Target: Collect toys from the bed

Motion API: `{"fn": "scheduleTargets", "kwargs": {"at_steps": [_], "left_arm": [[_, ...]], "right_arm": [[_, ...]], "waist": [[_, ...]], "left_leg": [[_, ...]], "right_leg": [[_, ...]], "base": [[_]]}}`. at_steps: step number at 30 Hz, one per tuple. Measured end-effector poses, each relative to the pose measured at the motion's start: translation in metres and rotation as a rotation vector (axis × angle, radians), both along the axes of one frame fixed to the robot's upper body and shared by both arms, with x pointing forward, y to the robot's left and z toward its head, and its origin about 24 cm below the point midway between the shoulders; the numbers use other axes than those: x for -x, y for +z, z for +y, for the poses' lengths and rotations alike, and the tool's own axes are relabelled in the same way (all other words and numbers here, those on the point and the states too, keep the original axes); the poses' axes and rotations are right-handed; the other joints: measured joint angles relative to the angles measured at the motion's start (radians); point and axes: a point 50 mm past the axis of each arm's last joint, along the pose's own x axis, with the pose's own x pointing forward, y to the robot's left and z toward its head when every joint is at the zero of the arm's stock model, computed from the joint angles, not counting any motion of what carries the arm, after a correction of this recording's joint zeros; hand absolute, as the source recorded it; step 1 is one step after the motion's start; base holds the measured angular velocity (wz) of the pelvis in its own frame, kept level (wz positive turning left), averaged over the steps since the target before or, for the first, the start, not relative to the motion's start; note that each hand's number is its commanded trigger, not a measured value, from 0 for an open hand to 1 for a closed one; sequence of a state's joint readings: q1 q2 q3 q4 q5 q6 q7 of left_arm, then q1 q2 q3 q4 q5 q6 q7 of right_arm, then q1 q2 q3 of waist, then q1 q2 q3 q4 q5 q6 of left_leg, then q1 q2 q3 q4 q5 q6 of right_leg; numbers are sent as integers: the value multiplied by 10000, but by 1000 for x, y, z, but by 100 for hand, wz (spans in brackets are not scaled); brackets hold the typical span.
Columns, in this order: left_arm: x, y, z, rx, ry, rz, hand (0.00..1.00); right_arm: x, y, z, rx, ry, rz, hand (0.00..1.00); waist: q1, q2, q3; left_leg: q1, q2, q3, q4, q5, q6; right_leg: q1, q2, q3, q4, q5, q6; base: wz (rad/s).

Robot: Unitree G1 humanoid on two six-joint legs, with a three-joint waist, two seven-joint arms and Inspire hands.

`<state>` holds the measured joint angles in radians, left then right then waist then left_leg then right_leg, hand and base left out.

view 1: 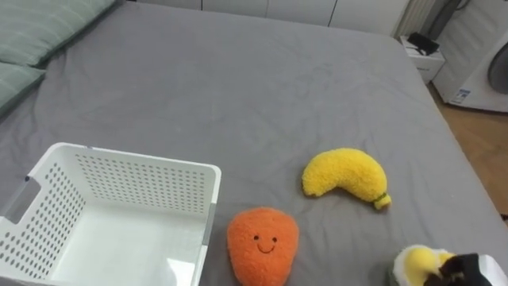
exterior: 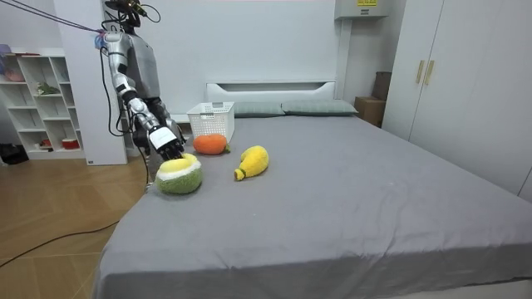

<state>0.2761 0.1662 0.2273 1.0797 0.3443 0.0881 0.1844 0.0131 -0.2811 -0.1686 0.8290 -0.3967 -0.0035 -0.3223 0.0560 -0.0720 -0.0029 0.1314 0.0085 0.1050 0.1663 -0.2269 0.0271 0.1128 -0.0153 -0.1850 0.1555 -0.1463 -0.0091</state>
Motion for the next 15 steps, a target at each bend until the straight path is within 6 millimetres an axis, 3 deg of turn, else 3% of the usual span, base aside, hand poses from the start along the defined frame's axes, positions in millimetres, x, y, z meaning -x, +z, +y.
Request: {"fn": "scheduleTargets", "kwargs": {"at_steps": [6,15], "left_arm": [[-6,1,1,-29,-50,-227,0],[-10,0,-1,-11,51,-272,0]], "right_arm": [[-38,43,10,349,998,-2310,100],[-57,76,19,590,1579,-3902,100]], "waist": [[-52,-4,13],[31,-324,71]], "left_leg": [[-4,-3,1,-29,8,3],[-12,-3,-8,-51,8,4]], "right_leg": [[-14,6,49,-9,-11,16],[-43,6,71,-40,-27,37]], "base": [[0],[0]]}}
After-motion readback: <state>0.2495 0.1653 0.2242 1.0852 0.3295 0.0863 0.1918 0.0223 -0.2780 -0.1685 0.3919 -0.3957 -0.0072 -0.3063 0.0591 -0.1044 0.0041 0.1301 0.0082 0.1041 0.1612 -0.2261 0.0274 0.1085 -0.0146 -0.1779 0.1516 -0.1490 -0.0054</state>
